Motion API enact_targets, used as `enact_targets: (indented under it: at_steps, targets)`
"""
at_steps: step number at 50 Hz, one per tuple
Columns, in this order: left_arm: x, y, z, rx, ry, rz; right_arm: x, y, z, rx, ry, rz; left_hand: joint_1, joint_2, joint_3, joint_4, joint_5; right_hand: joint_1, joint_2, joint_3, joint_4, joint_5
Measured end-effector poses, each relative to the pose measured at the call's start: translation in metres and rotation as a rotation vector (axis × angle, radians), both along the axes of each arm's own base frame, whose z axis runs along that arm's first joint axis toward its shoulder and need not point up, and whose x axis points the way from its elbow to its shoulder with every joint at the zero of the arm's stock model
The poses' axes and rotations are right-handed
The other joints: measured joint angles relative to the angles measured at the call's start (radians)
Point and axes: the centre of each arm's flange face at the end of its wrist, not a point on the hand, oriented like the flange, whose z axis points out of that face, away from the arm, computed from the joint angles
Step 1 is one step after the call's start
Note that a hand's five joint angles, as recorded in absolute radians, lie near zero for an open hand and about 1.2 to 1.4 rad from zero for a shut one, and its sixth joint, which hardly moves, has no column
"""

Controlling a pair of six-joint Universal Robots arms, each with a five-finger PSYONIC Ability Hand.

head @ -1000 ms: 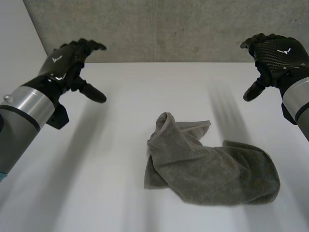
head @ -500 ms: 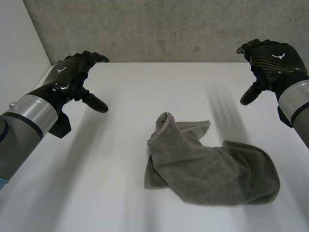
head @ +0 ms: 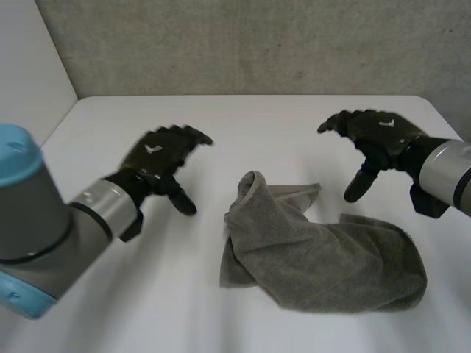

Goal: Fold the towel.

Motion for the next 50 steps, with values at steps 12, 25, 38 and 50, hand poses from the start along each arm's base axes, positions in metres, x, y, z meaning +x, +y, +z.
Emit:
enact_targets:
  at_steps: [12, 25, 38, 50]
  targets:
    - [-0.036, 0.018, -0.049, 0.07, -0.108, -0.13, 0.024, 0.004, -0.063, 0.116, 0.098, 0.134, 0.0, 0.004, 0.0, 0.0, 0.03, 0.0, 0.0, 0.0, 0.0, 0.0]
    - [-0.045, 0.024, -0.076, 0.162, -0.153, -0.163, 0.056, -0.008, -0.118, 0.049, 0.094, 0.193, 0.437, 0.477, 0.0, 0.0, 0.5, 0.023, 0.021, 0.0, 0.0, 0.022]
    - [-0.044, 0.022, -0.07, 0.153, -0.139, -0.153, 0.073, -0.001, -0.133, 0.073, 0.059, 0.268, 0.844, 0.872, 0.0, 0.0, 0.915, 1.017, 1.02, 0.0, 0.0, 0.984]
    - [-0.038, 0.007, -0.014, 0.004, -0.049, -0.106, 0.053, -0.009, -0.02, -0.123, -0.192, 0.171, 0.993, 1.058, 0.0, 0.0, 1.089, 1.04, 1.025, 0.0, 0.0, 1.047]
